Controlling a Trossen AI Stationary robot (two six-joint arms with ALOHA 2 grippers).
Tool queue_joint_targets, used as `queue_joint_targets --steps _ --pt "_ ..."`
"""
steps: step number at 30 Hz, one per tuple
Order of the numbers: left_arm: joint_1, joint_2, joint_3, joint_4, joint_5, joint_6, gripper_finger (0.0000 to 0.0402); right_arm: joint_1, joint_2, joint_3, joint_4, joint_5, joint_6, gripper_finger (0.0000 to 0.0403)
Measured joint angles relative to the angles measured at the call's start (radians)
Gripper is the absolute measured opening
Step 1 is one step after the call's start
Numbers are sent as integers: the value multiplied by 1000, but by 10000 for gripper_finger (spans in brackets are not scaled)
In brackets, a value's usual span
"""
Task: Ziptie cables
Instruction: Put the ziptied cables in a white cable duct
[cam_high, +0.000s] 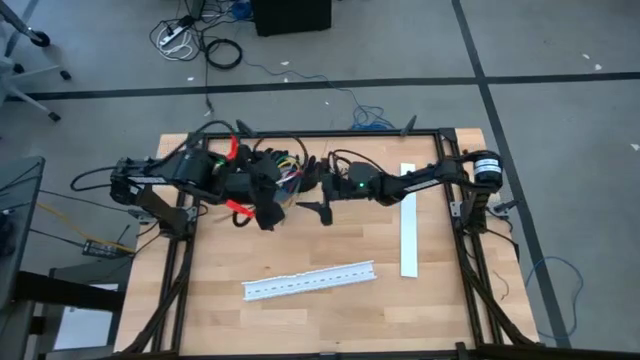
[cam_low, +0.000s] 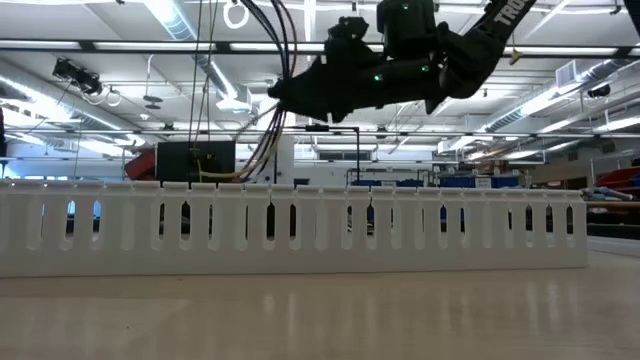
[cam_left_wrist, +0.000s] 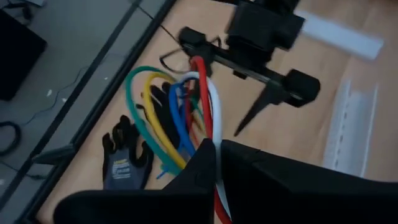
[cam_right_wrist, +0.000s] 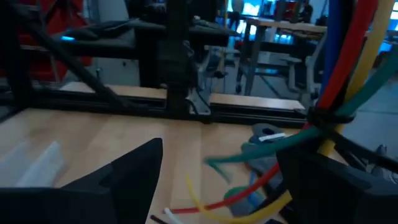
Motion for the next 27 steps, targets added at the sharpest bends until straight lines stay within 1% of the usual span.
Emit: queue_joint_targets --steps 2,5,8,11,14,21,25,27 --pt "4 19 0 -25 3 15 0 0 8 3 -19 13 -2 308" --pt "20 33 0 -68 2 15 0 0 12 7 -67 99 5 307" --pt "44 35 0 -95 -11 12 0 -7 -2 6 -198 134 73 307" --pt "63 31 0 -86 -5 15 0 -9 -14 6 -270 184 96 307" --pt "74 31 0 -86 4 33 0 -9 -15 6 -246 212 78 307" --pt "75 36 0 -68 22 37 0 -30 -15 7 -104 122 90 308" --pt "76 37 0 -57 28 37 0 -35 -12 31 -116 31 116 308" --pt "76 37 0 -57 28 35 0 -30 -7 40 -153 19 113 308"
